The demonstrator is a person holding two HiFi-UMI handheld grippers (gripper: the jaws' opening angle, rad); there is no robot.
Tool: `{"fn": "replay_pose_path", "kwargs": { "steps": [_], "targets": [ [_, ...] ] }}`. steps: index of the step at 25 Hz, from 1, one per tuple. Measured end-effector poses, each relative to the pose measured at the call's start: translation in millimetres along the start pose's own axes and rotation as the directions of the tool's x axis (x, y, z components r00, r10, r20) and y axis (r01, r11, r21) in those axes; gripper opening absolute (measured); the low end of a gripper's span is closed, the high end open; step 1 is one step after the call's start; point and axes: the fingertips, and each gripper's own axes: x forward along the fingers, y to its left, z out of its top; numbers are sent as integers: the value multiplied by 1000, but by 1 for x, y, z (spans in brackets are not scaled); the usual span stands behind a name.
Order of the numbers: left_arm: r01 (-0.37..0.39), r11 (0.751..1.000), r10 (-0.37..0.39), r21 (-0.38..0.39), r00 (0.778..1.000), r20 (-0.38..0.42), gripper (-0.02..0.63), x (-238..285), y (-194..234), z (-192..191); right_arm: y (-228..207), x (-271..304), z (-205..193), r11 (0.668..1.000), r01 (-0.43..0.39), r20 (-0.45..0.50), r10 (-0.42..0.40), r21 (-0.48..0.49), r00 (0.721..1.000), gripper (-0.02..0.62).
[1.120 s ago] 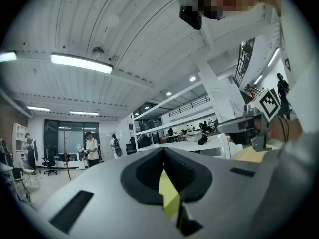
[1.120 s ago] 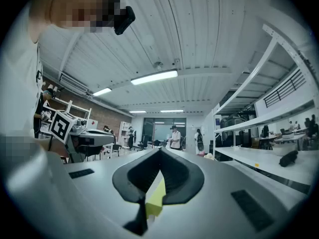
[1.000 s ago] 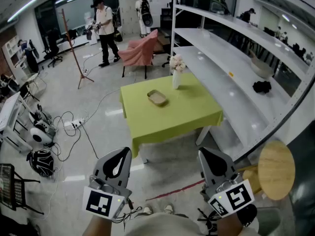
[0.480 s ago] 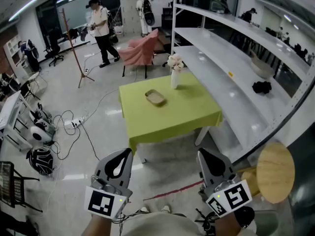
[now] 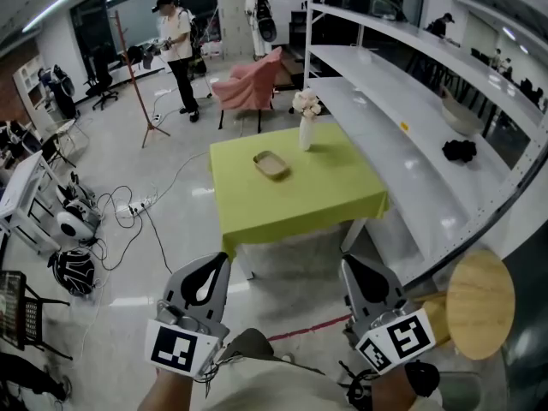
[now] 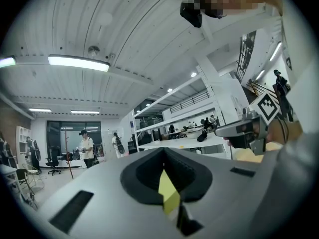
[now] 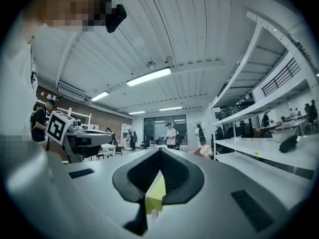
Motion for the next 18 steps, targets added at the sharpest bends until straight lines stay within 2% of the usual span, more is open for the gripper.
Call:
{"fn": "replay_pose_path", "kwargs": {
  "steps": [10,18],
  "targets": [
    [8,1000,-9,9,1000,27,6,26,0,-9,-16,16,-16,1000,-3,-12,3,-11,1000,6],
    [13,1000,-13,-3,1000,22,6,64,28,-26,-35,62,-29,1000,-8,-42,7,-22,999,6]
  ]
}}
